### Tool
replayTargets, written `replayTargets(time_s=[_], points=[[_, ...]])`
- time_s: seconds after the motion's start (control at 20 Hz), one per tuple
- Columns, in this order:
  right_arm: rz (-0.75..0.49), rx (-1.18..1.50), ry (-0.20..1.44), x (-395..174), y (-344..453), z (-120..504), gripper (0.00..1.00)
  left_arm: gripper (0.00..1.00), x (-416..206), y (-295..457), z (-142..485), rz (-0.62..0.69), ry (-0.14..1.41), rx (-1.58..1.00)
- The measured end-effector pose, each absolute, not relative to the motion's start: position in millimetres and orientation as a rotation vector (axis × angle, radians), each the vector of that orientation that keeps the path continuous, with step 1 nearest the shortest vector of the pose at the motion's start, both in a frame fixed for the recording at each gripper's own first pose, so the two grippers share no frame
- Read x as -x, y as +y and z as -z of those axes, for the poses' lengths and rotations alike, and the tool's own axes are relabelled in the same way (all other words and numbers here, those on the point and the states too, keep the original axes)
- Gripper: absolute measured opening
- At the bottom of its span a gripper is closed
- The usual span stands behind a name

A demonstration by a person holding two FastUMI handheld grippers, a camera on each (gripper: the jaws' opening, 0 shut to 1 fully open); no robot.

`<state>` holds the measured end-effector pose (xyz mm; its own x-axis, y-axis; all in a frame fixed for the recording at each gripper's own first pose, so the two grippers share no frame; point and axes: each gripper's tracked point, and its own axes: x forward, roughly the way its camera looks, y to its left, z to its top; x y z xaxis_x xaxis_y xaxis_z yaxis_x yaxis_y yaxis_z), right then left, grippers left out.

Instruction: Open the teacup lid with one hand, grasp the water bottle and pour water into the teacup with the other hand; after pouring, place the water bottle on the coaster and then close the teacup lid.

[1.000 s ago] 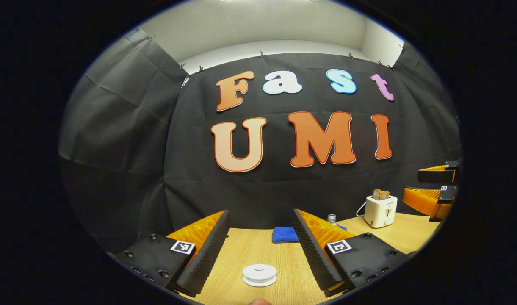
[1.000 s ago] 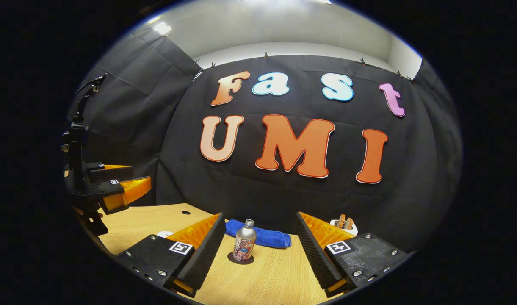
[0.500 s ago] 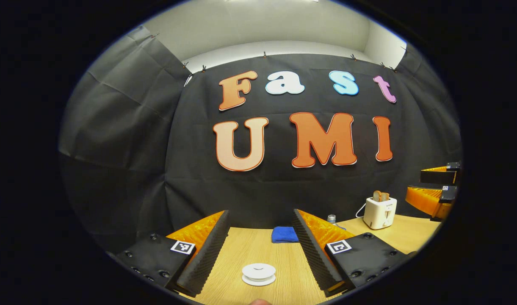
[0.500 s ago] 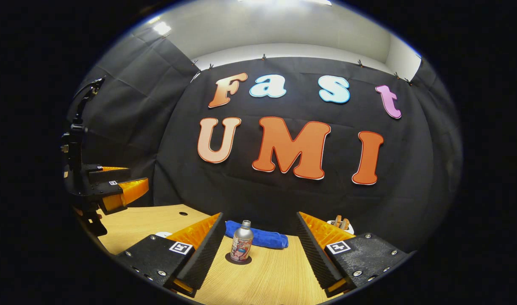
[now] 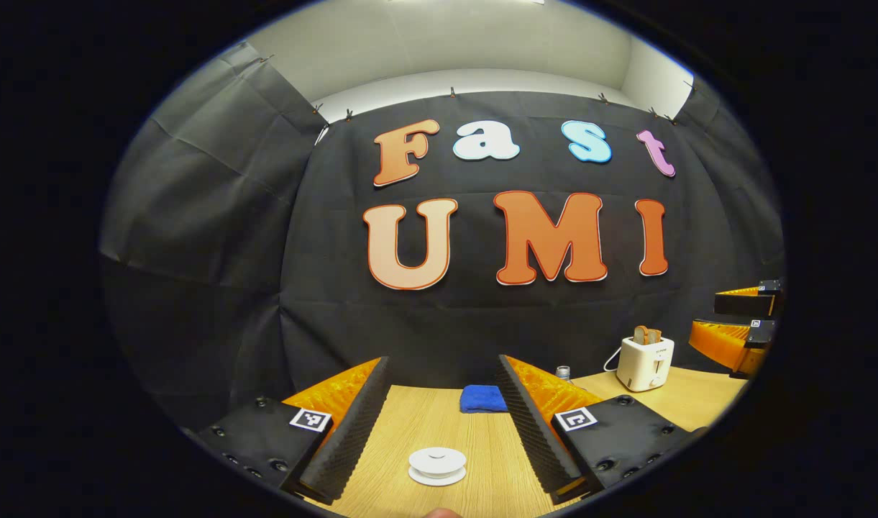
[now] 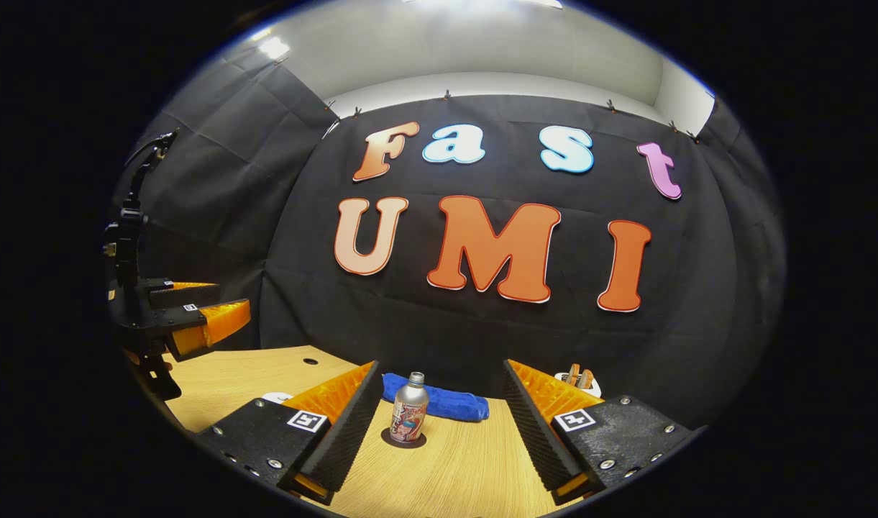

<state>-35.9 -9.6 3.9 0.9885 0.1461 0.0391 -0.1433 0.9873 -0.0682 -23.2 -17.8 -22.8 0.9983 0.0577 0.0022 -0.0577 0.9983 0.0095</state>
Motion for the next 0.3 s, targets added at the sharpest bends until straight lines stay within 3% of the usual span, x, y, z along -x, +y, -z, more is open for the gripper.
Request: replayTargets(time_s=[0.3], points=[[-0.126,0.066,-0.035,36,-21,0,0.99,1.0,18,-23,26,-0.054,0.004,-0.012]])
